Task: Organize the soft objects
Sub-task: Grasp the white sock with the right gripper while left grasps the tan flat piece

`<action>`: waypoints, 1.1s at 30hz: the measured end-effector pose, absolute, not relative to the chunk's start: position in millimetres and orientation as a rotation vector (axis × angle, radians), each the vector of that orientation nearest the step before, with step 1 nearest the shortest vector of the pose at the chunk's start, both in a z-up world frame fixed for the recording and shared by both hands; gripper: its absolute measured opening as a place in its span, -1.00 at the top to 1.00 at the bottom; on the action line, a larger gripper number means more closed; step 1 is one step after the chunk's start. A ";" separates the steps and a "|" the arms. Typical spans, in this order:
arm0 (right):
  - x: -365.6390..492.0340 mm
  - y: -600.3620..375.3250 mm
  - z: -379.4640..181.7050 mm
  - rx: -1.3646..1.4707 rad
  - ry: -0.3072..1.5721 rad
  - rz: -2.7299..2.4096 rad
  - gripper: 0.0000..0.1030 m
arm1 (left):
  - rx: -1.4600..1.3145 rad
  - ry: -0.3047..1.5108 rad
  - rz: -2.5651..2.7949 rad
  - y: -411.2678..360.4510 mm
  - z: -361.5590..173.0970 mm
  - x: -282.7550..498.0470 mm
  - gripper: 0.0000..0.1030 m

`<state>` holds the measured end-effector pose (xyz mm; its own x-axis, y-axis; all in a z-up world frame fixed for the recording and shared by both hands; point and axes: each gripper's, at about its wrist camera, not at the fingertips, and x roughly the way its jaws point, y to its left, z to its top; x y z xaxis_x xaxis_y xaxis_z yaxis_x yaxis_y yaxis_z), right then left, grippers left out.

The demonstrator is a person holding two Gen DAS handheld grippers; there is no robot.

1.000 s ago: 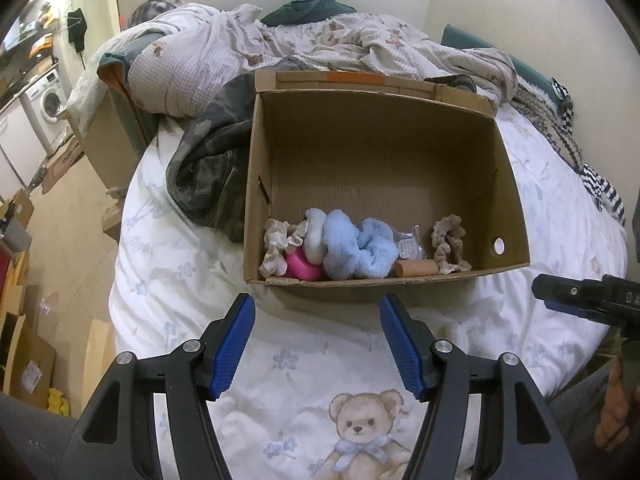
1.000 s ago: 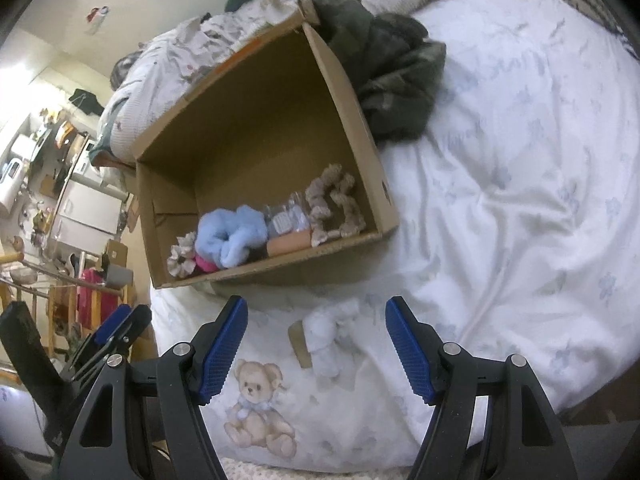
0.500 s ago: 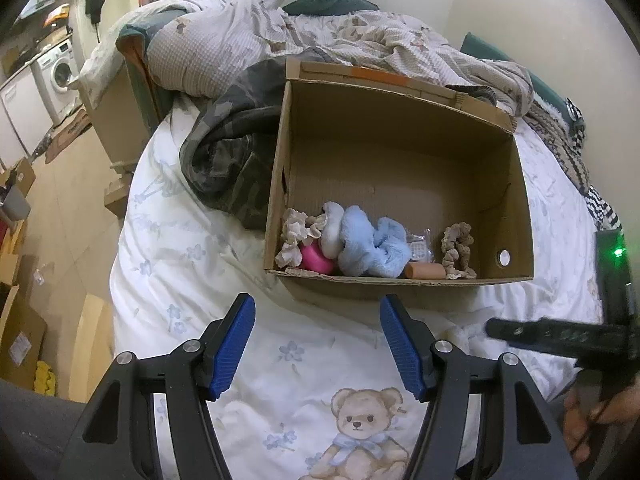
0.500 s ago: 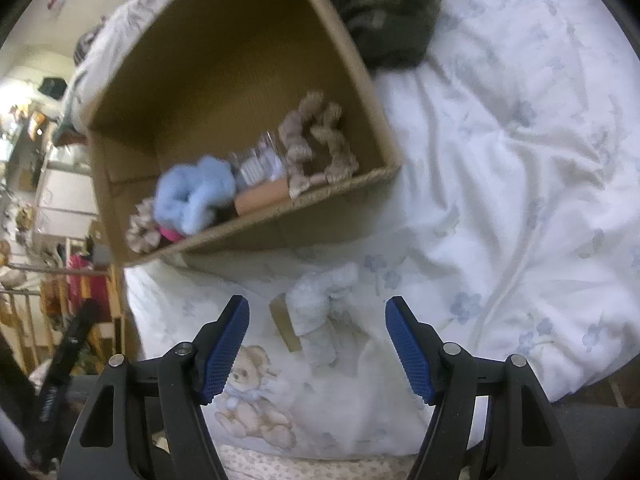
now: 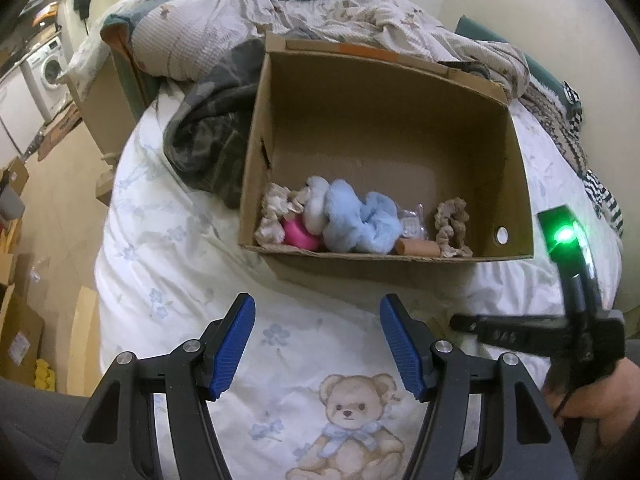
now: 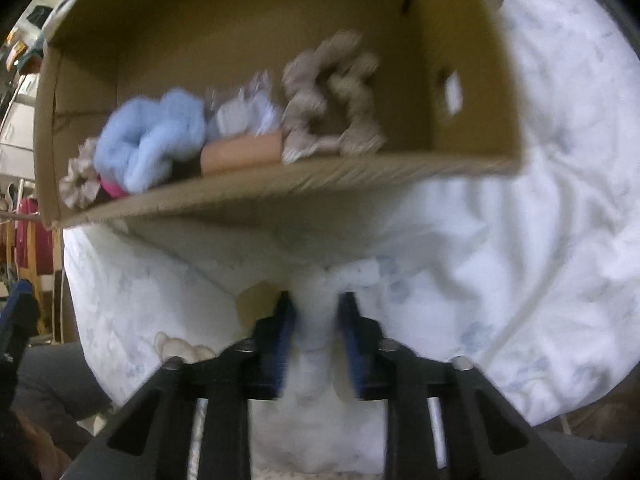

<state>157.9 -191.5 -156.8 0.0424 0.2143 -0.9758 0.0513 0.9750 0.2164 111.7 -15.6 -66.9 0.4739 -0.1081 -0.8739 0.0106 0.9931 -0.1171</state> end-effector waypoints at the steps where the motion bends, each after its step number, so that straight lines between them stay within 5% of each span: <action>1: 157.3 -196.1 -154.7 0.218 1.518 0.116 0.55 | -0.098 1.082 -0.076 -18.9 -69.3 111.5 -0.20; 20: 124.7 -268.3 -102.5 0.433 1.333 0.129 0.55 | -0.164 1.318 -0.116 -111.7 -151.9 114.7 -0.16; 25: 122.3 -282.5 -98.4 0.452 1.327 0.141 0.55 | -0.183 1.341 -0.128 -123.3 -164.3 114.0 0.53; 30: 124.0 -283.6 -95.7 0.457 1.328 0.153 0.55 | -0.189 1.317 -0.171 -125.1 -159.9 111.9 0.84; 33: 125.0 -279.8 -95.8 0.450 1.330 0.159 0.55 | -0.206 1.309 -0.173 -115.4 -154.5 111.8 0.84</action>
<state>125.0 -279.8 -95.8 0.2422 0.3641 -0.8993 0.1414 0.9038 0.4040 111.8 -115.4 -154.5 0.2503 -0.2414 -0.9376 0.0097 0.9690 -0.2469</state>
